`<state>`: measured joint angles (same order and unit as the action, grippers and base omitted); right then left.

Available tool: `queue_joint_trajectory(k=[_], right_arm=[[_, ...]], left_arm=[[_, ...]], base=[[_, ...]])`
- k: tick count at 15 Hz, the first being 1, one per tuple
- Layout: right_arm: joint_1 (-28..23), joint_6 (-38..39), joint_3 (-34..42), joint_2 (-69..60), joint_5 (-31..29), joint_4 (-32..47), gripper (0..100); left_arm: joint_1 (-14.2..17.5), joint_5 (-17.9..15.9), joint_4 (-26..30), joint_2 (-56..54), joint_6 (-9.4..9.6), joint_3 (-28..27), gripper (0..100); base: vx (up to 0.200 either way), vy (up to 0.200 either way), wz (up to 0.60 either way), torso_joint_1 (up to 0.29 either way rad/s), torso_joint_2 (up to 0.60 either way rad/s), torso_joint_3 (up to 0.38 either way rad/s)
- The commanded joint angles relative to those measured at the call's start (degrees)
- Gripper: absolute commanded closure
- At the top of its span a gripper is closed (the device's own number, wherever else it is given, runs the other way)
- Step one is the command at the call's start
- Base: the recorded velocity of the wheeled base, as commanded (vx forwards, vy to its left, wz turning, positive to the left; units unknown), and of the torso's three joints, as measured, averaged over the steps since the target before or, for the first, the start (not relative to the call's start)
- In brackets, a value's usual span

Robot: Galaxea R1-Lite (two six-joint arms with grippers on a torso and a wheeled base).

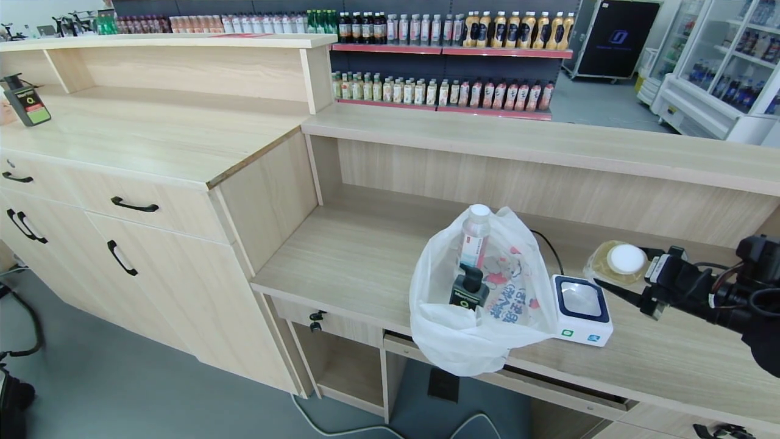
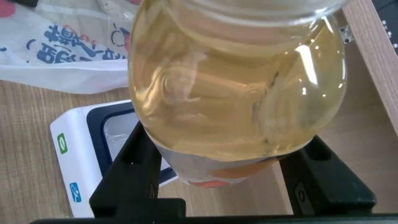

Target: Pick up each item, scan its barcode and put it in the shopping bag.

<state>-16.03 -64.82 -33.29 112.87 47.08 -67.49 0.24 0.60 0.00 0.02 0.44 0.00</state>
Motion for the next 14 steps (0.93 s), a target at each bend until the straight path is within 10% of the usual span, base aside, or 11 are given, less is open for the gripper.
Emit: queue_joint_trajectory(k=[1,14], right_arm=[[0.03,-0.05,-0.02,-0.02,0.03,-0.10,100],[-0.23,8.48,-0.46,-4.77,-1.29,0.60,100]], left_arm=[[0.02,0.02,0.00,-0.02,0.00,0.00,100],[0.02,0.02,0.00,-0.02,0.00,0.00,100]], base=[[0.000,0.000,0.00,0.000,0.00,0.000],[0.000,0.000,0.00,0.000,0.00,0.000]])
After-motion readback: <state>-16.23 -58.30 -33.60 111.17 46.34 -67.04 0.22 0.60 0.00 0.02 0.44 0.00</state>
